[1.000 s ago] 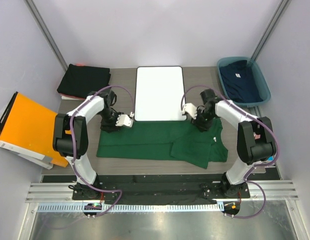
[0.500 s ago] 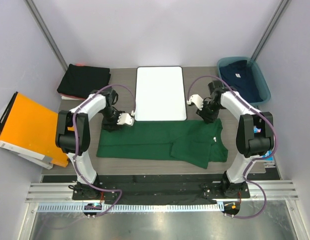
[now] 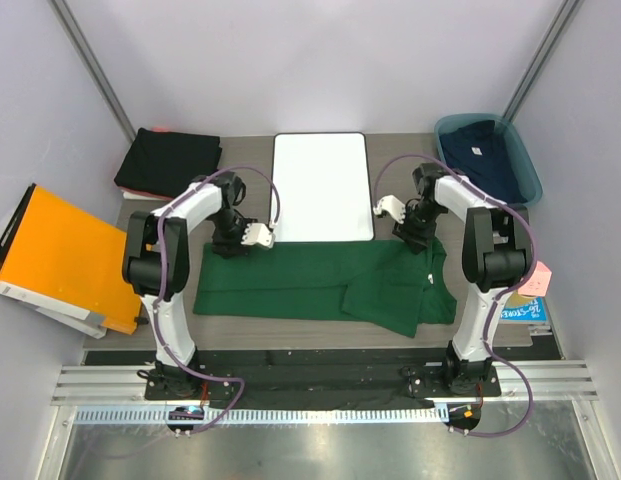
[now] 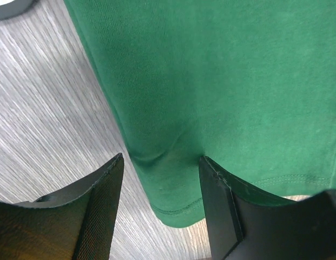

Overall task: Fold and stack the t-shirts
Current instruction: Fold the other side of the tshirt into a rectangle, then rotate the tshirt 90 degrees

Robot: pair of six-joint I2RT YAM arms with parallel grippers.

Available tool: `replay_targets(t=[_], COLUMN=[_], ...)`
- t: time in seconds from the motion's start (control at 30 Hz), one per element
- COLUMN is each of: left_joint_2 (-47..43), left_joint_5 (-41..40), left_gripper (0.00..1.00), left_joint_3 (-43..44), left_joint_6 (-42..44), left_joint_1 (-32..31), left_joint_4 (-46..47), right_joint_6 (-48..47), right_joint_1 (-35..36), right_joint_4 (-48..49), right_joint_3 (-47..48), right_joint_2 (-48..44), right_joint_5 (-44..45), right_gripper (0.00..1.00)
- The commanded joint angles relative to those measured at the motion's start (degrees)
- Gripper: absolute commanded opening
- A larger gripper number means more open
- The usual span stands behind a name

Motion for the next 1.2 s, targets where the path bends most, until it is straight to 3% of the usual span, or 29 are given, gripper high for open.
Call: replay_targets(t=[0.0,0.57,0.7,1.0,1.17], left_joint_2=[1.3,5.0,4.3,3.4,2.7], left_joint_5=[-2.2,-5.1,-5.0,-6.3,-7.0], left_gripper=[0.59,0.59,0.6,0.6,0.6], left_joint_3=[2.2,1.2,2.0,2.8,3.4], left_joint_6=[1.4,1.3,0.6,-0.9,-2.1], left_joint_1=[-0.1,-1.5,-1.6,-2.1,-2.6], left_joint_4=[0.7,3.3,3.1,2.1,1.6], right_joint_6=[-1.5,0.0,-0.3,1.4,1.4], right_joint_1=[-0.3,-0.2,0.0,1.0,1.8], right_joint_4=[0.0,8.0,11.3,22.7,25.1], right_joint_3=[4.1,10.7,12.6,23.7,35.3], right_joint_2=[1.8,10.2,12.5,23.2,30.5], right_joint_5=[0.5,2.3,3.0,7.2,8.2], right_gripper=[0.44,0.43,0.32,0.35,0.39])
